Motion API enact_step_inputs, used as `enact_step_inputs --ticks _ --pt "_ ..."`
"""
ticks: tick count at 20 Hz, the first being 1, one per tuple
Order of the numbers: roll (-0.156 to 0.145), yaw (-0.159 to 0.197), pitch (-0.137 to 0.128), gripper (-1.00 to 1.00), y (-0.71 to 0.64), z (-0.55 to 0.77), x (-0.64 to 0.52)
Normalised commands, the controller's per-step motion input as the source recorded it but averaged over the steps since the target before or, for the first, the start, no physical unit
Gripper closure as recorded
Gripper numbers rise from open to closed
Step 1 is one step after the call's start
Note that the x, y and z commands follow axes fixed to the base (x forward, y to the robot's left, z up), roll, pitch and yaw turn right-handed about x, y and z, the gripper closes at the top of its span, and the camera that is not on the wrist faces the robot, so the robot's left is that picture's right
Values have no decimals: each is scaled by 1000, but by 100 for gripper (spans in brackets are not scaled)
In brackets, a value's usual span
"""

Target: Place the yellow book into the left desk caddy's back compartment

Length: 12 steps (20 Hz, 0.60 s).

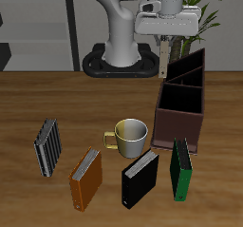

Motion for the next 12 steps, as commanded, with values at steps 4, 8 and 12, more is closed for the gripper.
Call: enact_step_inputs --ticks 4,8,12 --pt "17 -24 0 100 281 -9 104" --pt "17 -40 20 100 273 -110 140" --pt "48 -32 21 100 301 -84 84"
